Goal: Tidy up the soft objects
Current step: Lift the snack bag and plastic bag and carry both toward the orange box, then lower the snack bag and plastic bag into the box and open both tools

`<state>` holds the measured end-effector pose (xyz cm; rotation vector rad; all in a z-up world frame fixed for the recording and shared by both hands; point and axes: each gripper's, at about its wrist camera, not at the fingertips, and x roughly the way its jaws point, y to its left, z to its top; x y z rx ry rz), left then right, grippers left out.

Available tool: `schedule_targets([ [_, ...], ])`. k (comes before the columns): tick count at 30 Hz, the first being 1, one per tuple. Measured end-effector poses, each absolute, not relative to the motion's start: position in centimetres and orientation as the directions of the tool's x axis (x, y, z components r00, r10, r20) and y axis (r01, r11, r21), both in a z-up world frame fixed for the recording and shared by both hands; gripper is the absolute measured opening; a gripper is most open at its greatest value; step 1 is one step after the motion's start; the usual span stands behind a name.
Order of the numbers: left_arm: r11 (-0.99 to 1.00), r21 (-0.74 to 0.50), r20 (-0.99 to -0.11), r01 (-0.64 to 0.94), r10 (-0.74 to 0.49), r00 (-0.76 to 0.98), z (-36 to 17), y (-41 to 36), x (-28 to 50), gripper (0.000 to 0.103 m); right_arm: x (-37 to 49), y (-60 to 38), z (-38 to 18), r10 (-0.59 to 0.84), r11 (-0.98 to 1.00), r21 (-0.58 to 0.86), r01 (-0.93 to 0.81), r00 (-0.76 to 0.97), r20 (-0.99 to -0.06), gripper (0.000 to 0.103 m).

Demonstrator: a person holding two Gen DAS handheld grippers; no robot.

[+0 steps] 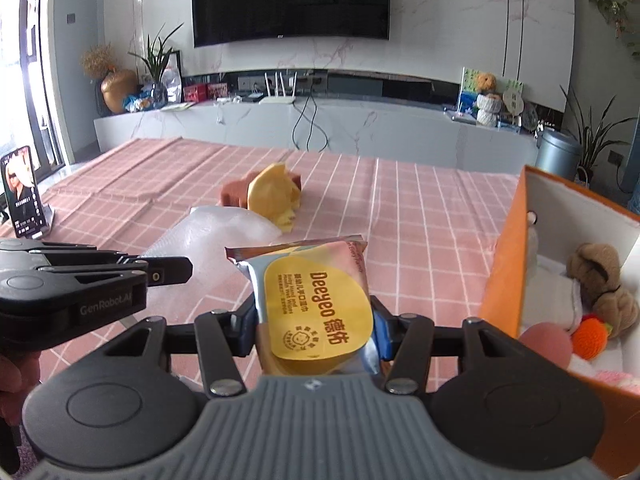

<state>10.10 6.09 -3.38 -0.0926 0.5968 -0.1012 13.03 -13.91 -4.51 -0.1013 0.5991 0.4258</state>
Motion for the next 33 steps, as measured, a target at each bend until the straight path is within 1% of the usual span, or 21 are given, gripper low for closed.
schedule_targets([
  [5, 0.988, -0.121, -0.520, 0.092, -0.142, 0.842, -1.3, 5.3, 9.6, 0.002, 12.5, -15.8, -2.2, 0.362, 0.919, 0.065, -0.389, 0.766, -0.531, 0.054],
  [11, 0.978, -0.148, -0.473, 0.148, -0.201, 0.858, 0.6, 3.9, 9.5, 0.002, 12.0, -19.1, -0.2, 0.317, 0.944, 0.083, -0.320, 0.805, -0.501, 0.054],
  [16, 0.970, -0.110, -0.434, 0.216, -0.242, 0.868, 2.3, 1.4, 10.0, 0.002, 12.2, -22.5, 1.2, 0.261, 0.964, 0.093, -0.247, 0.836, -0.483, 0.054],
  [22, 0.943, -0.084, -0.398, 0.322, -0.328, 0.857, 4.0, -2.5, 11.6, 0.003, 12.6, -26.6, 2.5, 0.186, 0.983, 0.080, -0.168, 0.863, -0.471, 0.054],
  [26, 0.920, -0.076, -0.395, 0.385, -0.383, 0.835, 4.3, -5.2, 13.1, 0.003, 13.3, -29.2, 2.9, 0.142, 0.990, 0.072, -0.122, 0.867, -0.477, 0.054],
  [33, 0.878, -0.080, -0.434, 0.472, -0.457, 0.776, 3.9, -8.3, 16.6, 0.003, 15.7, -33.2, 3.3, 0.084, 0.996, 0.066, -0.058, 0.852, -0.516, 0.054],
])
